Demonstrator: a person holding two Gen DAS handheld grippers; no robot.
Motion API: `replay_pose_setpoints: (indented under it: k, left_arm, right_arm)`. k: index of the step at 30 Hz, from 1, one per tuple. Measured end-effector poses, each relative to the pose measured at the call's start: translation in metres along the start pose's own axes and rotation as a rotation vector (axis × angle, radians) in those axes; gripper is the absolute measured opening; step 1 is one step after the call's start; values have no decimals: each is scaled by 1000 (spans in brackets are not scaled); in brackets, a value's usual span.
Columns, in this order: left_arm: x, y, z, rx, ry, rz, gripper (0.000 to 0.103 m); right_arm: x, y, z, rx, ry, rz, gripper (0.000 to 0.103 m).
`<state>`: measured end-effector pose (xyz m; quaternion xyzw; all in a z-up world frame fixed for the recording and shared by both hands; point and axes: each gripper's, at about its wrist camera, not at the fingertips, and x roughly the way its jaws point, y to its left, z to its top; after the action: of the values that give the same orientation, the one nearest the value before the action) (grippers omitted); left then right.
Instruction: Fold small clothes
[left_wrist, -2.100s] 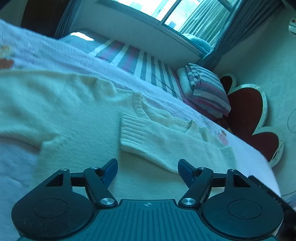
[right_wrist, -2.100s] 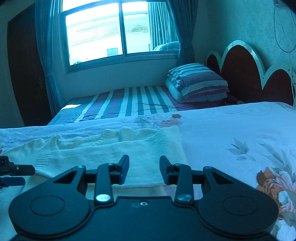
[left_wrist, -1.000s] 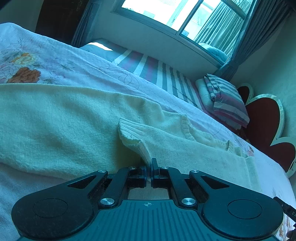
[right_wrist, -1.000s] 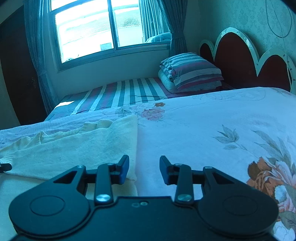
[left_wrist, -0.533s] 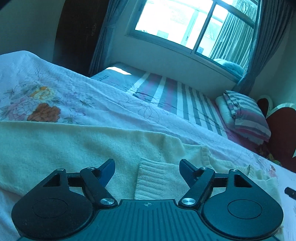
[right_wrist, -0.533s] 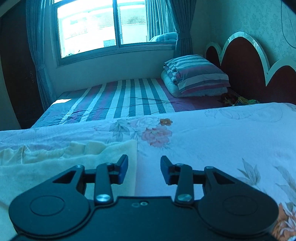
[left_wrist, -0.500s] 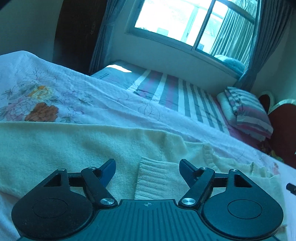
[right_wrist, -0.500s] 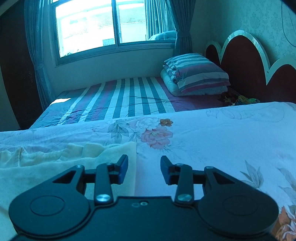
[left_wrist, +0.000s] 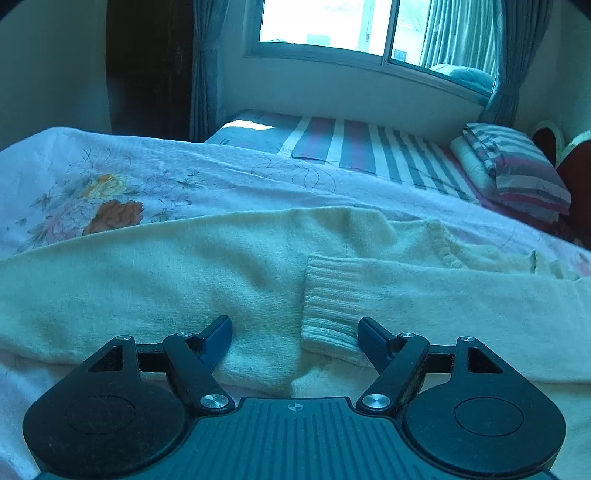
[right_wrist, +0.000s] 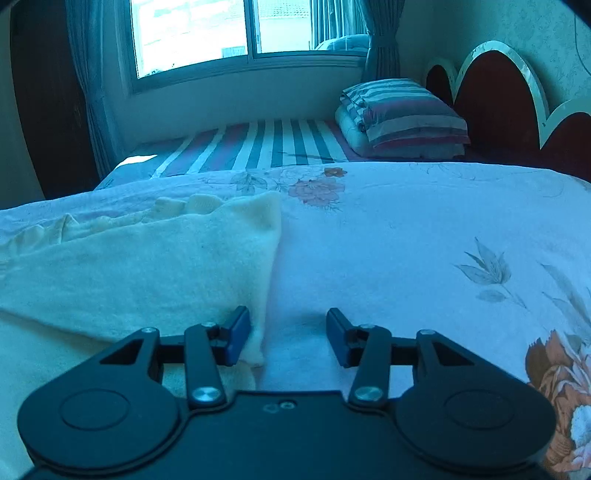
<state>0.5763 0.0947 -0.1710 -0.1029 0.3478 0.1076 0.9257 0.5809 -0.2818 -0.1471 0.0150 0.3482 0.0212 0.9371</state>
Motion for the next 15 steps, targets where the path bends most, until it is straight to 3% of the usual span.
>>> replay_pose_setpoints:
  k: [2,5,11,13,15]
  left_arm:
    - [-22,13,-2,-76,-52,-40,75]
    - [-51,43,-17,-146,-90,-36,75]
    - [-93,149,-62,-336,-110,39,76]
    - [-97,191,-69,-446,-110,57,82]
    - [-100,230,-75,-564,-141,29,82]
  right_arm:
    - [-20,-1,3,22,-57,13,45]
    - [-49,2,3,14,-103,-4,46]
    - [-83,5,-14,20,-86,1,47]
    - [-89,7,-21,27,-69,-2,47]
    - [-95,14,-28,21,-59,-12,47]
